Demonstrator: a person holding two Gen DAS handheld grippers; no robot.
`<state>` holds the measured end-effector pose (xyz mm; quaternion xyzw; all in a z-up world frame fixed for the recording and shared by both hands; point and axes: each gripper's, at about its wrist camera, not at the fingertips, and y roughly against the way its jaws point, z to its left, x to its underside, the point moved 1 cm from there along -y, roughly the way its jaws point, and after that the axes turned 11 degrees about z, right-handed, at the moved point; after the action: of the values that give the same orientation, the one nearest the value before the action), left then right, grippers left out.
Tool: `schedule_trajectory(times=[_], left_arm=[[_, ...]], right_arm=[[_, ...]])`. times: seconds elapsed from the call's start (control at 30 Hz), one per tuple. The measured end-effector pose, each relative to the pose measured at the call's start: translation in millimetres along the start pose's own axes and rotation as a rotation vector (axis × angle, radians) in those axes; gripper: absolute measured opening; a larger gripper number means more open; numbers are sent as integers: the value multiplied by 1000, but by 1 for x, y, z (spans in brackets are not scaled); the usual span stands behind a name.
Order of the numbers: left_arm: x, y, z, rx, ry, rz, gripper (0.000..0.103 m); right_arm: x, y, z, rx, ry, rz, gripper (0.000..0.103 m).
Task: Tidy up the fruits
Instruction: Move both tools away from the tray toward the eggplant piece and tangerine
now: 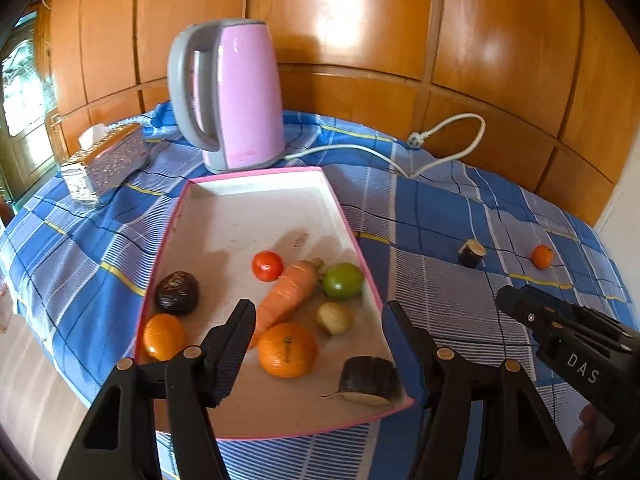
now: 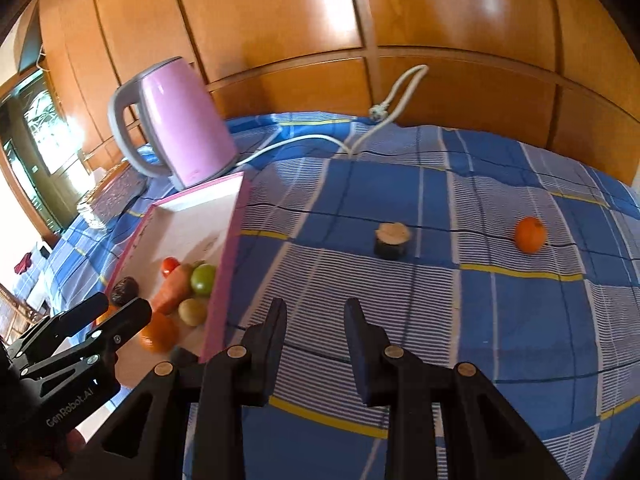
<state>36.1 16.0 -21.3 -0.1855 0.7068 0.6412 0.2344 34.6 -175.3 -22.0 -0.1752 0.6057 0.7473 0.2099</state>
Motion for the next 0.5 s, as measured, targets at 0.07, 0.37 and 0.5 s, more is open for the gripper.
schedule_trajectory(times=[0.07, 0.37, 0.5], left_arm=[[-1, -2, -5, 8, -10, 10, 66], [-4, -10, -40, 64, -112, 27, 66], [-9, -12, -58, 85, -153, 22, 66]], right_arm=[[2, 1, -9, 13, -21, 0, 30], [13, -2, -60, 70, -149, 24, 30], [13, 1, -74, 85, -178, 18, 30]])
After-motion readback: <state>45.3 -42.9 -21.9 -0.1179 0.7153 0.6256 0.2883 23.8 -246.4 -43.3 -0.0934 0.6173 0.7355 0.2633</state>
